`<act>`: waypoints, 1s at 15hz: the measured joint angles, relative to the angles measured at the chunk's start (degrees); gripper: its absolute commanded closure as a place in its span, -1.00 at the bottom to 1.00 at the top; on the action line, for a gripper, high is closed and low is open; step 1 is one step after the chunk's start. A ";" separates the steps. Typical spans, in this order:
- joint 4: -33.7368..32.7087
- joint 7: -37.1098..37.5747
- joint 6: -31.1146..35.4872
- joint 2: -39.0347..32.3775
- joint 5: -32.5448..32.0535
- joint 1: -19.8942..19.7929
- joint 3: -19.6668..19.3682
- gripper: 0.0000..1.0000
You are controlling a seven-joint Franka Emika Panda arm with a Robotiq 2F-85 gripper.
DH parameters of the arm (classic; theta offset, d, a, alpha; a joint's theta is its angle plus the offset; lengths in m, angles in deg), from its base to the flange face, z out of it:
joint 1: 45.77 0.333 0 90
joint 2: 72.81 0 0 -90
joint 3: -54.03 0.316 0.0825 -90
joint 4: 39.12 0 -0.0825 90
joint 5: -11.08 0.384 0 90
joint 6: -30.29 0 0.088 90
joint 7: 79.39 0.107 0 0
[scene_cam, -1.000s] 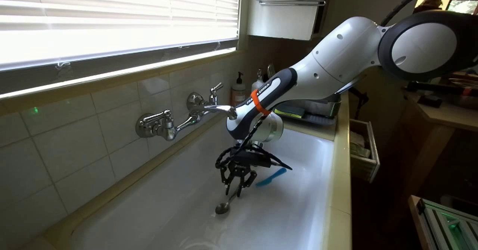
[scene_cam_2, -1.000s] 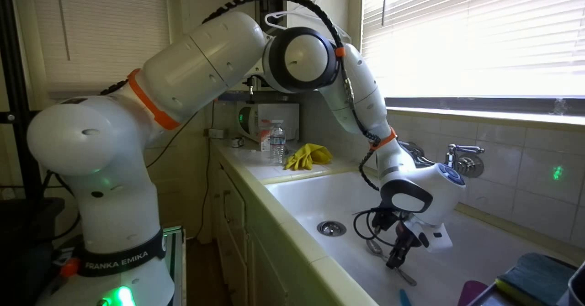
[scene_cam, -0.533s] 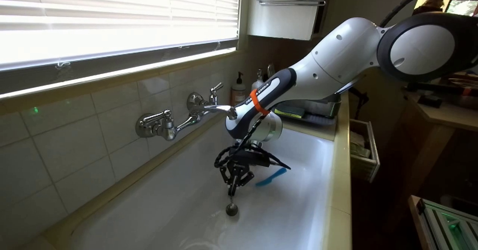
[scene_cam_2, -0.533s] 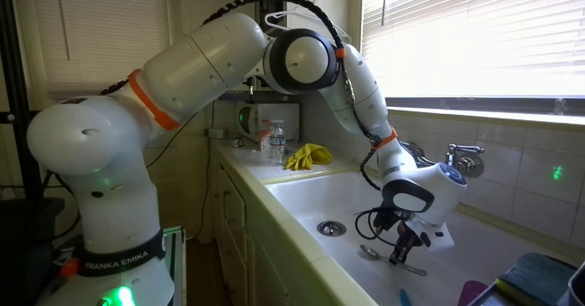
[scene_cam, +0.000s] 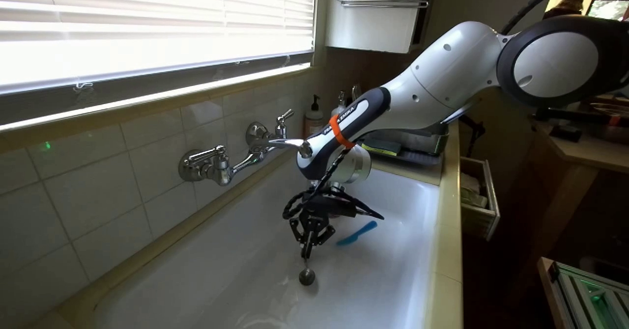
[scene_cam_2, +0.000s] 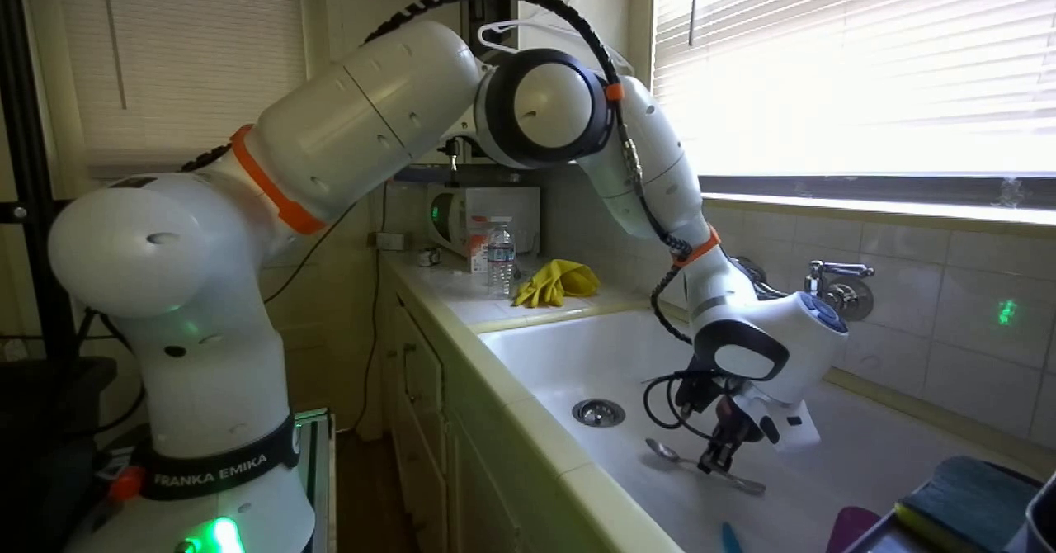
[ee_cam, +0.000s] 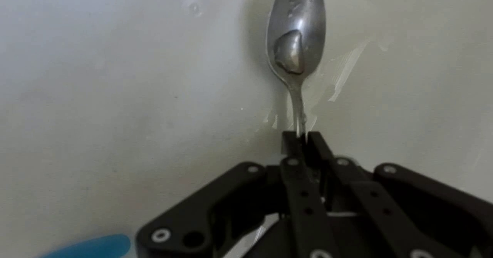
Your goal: Open the faucet then close it and put the silver spoon on the dishrack.
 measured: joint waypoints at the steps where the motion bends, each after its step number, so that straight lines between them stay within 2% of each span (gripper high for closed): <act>1: -0.07 -0.20 -0.65 0.31 -0.02 -0.05 -0.03 0.95; 8: -0.04 -2.49 -3.56 4.57 -0.45 -0.76 -0.45 0.95; 15: 2.50 -1.50 -0.90 9.23 -7.01 2.39 -4.03 0.95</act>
